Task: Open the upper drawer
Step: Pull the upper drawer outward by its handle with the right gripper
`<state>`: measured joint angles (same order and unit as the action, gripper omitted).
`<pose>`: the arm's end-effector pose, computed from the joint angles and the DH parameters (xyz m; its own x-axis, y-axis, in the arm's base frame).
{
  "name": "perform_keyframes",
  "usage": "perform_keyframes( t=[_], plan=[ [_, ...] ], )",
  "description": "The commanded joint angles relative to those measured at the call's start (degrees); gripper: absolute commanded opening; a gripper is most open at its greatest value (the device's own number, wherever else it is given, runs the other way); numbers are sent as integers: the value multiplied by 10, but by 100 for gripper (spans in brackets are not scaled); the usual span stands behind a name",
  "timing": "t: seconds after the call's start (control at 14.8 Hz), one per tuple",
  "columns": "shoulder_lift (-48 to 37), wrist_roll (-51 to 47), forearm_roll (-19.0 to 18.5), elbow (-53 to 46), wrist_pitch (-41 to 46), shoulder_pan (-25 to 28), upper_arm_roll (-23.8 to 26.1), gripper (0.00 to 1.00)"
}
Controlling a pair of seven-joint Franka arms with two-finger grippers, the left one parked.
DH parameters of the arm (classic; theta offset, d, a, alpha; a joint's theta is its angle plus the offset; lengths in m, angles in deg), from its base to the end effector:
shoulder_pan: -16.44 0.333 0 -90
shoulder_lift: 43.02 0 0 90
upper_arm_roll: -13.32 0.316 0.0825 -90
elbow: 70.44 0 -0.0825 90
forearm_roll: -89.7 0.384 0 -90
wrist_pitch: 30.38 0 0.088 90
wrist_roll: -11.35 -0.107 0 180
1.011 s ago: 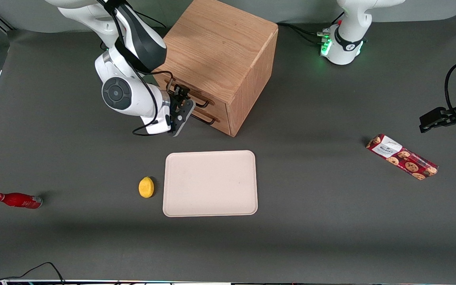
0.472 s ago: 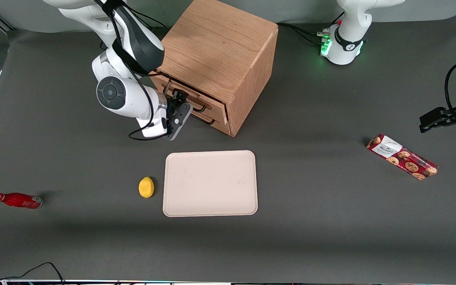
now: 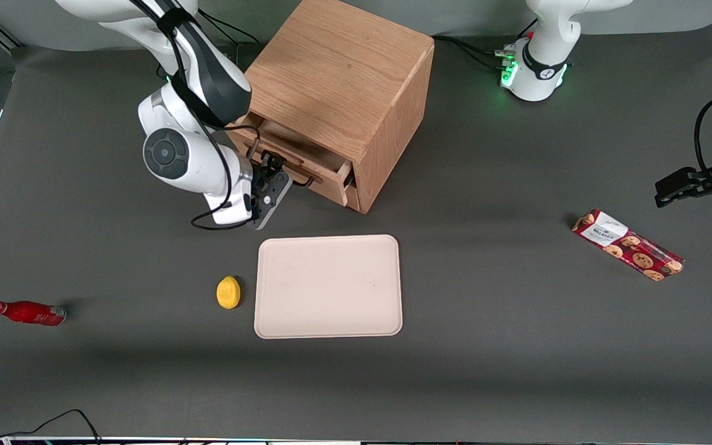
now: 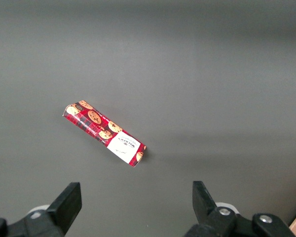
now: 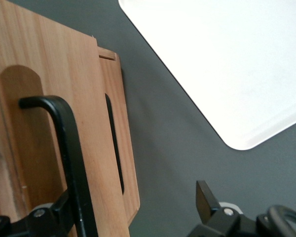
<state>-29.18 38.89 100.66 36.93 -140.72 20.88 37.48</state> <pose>0.5197 0.2854 0.3843 0.6201 0.7835 -0.0391 0.7369 -0.5989 -0.3135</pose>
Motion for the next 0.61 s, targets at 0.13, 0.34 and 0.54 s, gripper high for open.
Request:
perform_keyframes(
  t=[0.13,0.34,0.54],
  plan=[
    [19,24,-17,-18,-9,-1,-20,100],
    [38,62,-16,-48,-2,-1,-52,100],
    [59,62,-17,-84,1,-2,-60,100]
  ],
)
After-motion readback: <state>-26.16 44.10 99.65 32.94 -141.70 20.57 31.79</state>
